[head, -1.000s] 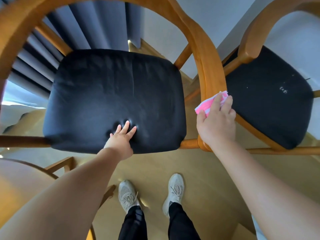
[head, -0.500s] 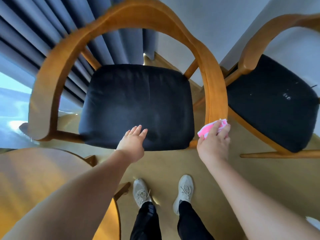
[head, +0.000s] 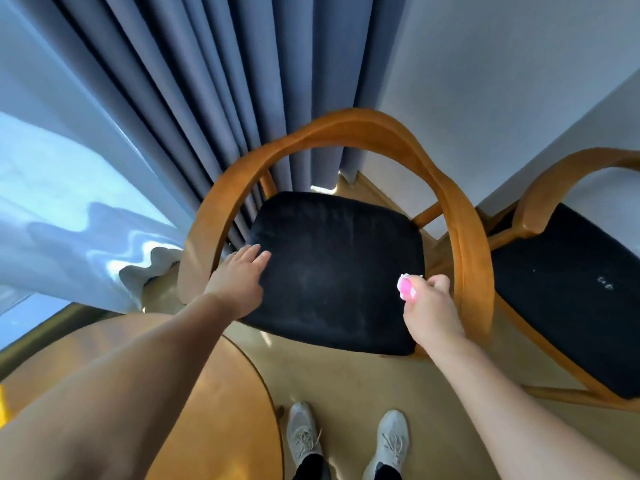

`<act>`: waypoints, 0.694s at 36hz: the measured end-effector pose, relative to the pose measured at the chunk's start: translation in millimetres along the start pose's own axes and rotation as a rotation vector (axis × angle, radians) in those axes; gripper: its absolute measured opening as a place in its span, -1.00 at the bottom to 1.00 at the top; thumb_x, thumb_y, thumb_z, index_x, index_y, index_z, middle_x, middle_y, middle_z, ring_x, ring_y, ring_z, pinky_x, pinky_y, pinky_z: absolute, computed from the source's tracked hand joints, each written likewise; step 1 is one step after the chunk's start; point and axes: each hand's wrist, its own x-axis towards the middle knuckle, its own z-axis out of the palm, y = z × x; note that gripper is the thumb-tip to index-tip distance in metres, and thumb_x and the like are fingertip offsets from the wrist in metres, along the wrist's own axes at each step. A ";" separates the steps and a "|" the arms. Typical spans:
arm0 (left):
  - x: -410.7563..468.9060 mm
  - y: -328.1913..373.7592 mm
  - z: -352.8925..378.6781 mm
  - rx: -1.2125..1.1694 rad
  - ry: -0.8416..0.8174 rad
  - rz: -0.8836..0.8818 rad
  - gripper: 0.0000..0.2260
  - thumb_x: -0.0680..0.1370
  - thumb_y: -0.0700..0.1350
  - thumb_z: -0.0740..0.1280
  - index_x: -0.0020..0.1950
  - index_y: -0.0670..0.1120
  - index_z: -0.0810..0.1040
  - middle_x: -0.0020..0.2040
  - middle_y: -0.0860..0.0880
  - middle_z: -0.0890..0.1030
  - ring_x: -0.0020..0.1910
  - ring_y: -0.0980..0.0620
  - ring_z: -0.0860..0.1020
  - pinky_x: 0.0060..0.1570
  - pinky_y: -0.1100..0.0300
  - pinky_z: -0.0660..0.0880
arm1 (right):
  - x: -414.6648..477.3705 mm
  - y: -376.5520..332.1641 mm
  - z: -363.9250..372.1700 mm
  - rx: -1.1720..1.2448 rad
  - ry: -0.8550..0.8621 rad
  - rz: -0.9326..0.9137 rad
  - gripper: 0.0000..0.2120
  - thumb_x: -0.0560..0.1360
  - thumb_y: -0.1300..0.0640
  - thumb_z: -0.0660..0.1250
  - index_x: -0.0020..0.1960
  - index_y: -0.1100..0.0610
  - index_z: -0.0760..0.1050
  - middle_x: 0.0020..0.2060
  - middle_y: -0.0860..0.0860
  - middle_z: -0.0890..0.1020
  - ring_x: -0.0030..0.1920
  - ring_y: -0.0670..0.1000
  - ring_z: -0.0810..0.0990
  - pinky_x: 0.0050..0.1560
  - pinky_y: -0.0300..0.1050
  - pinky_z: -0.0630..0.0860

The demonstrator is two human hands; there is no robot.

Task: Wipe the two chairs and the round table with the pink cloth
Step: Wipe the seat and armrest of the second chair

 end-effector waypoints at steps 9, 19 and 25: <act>-4.1 -38.9 -24.6 0.024 0.107 -0.127 -0.43 0.51 -0.22 0.22 0.51 -0.01 0.19 0.53 -0.04 0.17 0.51 -0.06 0.06 0.47 0.00 0.07 | 19.2 -61.5 -20.8 -0.163 0.052 -0.425 -0.61 0.62 0.15 0.25 0.44 0.06 0.36 0.24 0.00 0.53 0.11 -0.01 0.57 0.01 -0.24 0.54; 37.1 -77.5 11.9 0.063 0.168 -0.209 -0.42 0.59 0.01 0.11 0.56 -0.07 0.00 0.57 -0.06 -0.02 0.54 -0.03 -0.11 0.51 0.02 -0.10 | 98.4 -96.4 -7.9 -0.299 -0.013 -0.662 -0.52 0.60 0.10 0.27 0.48 0.02 0.23 0.29 -0.03 0.37 0.16 0.01 0.56 -0.03 -0.33 0.53; 111.3 -67.0 4.7 0.053 0.285 -0.145 -0.44 0.61 -0.02 0.03 0.56 -0.09 -0.06 0.57 -0.05 -0.06 0.54 0.01 -0.12 0.49 0.11 -0.17 | 181.8 -112.2 19.7 -0.466 -0.020 -0.992 -0.59 0.56 0.21 0.31 0.40 0.10 0.38 0.22 0.01 0.47 0.15 0.03 0.54 0.08 -0.16 0.55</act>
